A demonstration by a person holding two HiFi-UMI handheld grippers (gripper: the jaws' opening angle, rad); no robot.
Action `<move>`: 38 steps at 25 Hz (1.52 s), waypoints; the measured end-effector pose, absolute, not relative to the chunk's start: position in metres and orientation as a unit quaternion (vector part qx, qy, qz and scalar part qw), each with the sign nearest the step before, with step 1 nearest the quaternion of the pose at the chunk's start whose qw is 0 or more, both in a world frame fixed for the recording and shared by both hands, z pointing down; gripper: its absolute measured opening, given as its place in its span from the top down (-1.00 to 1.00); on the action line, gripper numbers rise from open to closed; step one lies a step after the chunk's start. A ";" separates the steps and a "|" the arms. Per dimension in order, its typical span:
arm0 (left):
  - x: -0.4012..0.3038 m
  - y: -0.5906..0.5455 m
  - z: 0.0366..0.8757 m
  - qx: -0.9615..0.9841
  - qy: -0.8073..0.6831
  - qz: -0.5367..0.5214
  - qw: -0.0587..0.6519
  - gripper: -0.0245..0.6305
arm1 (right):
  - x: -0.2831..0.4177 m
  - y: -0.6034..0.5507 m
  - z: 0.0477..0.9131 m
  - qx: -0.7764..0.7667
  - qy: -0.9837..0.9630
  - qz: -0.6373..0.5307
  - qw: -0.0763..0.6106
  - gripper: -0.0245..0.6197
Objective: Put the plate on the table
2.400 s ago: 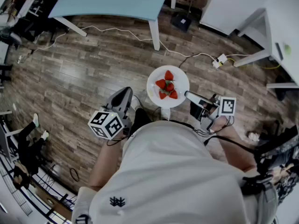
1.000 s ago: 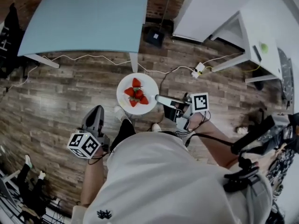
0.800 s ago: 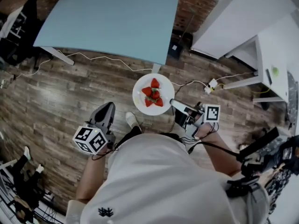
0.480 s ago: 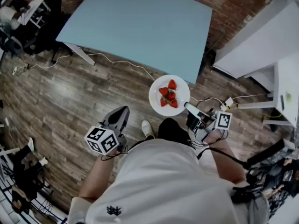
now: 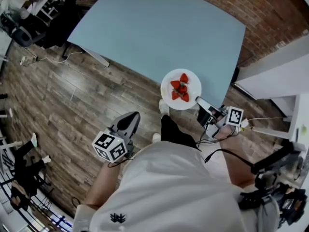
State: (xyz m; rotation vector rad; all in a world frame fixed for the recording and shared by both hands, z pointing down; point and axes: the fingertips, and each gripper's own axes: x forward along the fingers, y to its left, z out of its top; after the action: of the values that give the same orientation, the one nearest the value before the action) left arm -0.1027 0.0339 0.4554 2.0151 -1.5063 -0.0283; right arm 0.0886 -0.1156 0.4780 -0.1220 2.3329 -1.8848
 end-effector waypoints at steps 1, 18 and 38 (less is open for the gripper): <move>-0.110 0.021 0.453 0.761 -0.572 -0.010 0.306 0.92 | 0.080 -0.136 0.482 -0.040 0.775 -0.626 0.067 0.89; -0.188 -0.148 0.427 0.702 -0.636 0.009 0.321 0.92 | -0.059 -0.438 0.581 -0.061 0.760 -0.648 0.013 0.89; -0.232 -0.156 0.434 0.652 -0.670 0.034 0.355 0.92 | -0.137 -0.550 0.672 -0.150 0.711 -0.687 0.012 0.89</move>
State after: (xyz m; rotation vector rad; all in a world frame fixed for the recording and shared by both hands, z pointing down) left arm -0.2315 -0.1555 0.4343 1.6843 -1.7307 0.0876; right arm -0.1374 -0.5503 0.6719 -0.4682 2.2157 -2.1422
